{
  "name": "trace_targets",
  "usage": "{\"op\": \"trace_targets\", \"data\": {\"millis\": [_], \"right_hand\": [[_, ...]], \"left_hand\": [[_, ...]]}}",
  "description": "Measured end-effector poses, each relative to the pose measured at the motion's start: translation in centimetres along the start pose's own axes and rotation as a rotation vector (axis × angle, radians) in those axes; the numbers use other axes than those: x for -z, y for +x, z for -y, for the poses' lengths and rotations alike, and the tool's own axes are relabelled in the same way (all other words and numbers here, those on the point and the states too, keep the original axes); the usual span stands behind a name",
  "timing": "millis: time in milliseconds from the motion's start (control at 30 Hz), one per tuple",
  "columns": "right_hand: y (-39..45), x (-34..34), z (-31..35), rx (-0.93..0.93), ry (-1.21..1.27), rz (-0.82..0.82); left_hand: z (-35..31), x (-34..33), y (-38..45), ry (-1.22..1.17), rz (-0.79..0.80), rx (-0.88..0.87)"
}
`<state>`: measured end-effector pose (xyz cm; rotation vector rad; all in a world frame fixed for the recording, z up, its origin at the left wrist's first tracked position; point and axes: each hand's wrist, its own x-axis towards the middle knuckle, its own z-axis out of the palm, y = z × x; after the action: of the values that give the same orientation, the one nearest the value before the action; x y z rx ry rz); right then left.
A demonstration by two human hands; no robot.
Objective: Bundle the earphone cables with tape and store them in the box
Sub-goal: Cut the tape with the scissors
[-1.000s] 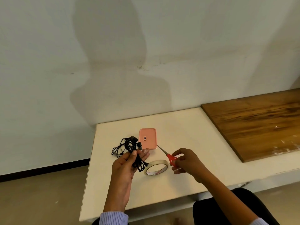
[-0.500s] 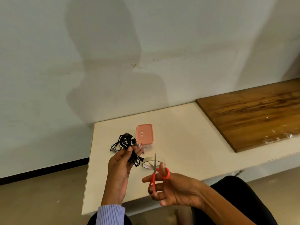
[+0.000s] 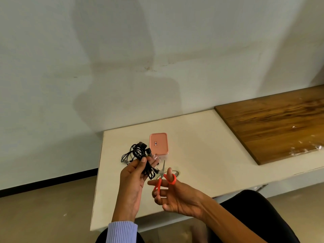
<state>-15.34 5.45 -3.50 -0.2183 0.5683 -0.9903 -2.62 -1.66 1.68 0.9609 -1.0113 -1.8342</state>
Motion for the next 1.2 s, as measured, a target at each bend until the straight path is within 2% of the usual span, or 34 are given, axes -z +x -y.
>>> {"op": "trace_targets", "data": {"millis": [233,767,1000,1200], "right_hand": [[0.6,0.6,0.0,0.035,0.003,-0.052],[0.6,1.4,0.3,0.182,-0.122,-0.293],[0.5,3.3,1.4,0.329,-0.087,-0.497],[0.1,5.3,3.2,0.269,-0.021,-0.644]], "left_hand": [[0.1,0.2,0.1,0.015,-0.003,0.007],[0.0,-0.6,0.5,-0.046,-0.025,-0.002],[0.0,-0.3,1.0,-0.090,-0.098,-0.024],[0.1,-0.3,1.2,-0.103,-0.094,-0.012]]}}
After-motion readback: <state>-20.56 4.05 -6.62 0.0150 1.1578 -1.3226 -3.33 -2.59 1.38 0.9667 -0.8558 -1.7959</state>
